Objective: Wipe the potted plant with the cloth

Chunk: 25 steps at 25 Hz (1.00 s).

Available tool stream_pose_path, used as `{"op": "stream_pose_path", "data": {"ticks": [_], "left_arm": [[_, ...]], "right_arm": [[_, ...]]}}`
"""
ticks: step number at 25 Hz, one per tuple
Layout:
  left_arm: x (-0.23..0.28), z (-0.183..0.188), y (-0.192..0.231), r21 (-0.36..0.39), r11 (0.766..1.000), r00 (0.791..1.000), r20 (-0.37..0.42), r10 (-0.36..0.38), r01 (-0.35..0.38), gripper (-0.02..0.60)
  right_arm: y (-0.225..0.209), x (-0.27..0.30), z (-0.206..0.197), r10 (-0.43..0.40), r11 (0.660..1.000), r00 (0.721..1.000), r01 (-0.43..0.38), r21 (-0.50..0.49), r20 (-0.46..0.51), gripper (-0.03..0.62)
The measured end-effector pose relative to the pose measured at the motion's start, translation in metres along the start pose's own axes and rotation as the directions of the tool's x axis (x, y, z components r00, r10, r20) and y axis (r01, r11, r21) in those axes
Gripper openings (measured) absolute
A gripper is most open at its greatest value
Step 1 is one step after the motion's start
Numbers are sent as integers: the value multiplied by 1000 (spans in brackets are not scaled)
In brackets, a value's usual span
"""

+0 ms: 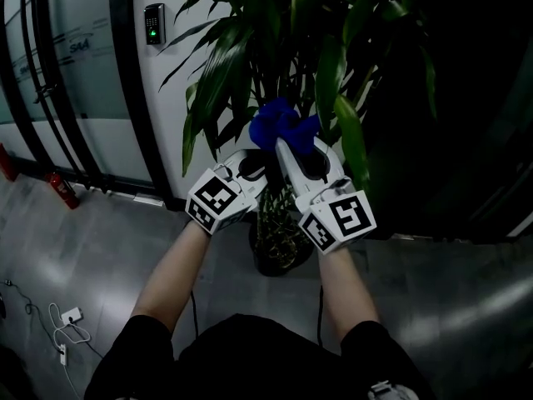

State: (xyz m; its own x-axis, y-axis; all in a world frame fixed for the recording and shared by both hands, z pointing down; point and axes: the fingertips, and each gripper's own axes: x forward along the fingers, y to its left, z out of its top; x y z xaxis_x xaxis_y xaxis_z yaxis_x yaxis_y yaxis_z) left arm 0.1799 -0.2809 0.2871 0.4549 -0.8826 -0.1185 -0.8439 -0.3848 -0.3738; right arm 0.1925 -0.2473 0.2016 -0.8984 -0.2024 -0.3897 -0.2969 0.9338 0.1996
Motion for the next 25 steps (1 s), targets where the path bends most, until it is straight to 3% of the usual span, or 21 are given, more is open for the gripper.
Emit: {"op": "stream_pose_path", "data": {"ticks": [8, 15, 25], "left_arm": [[-5, 9, -12, -109, 994, 991, 136, 0, 15, 6], [-12, -2, -21, -75, 997, 996, 88, 1, 6, 6], [-25, -13, -15, -94, 994, 997, 54, 54, -49, 8]], "right_arm": [[1, -21, -17, 22, 989, 999, -18, 149, -24, 86], [15, -36, -32, 38, 987, 997, -26, 158, -74, 86], [33, -51, -43, 66, 982, 992, -44, 186, -110, 86]]}}
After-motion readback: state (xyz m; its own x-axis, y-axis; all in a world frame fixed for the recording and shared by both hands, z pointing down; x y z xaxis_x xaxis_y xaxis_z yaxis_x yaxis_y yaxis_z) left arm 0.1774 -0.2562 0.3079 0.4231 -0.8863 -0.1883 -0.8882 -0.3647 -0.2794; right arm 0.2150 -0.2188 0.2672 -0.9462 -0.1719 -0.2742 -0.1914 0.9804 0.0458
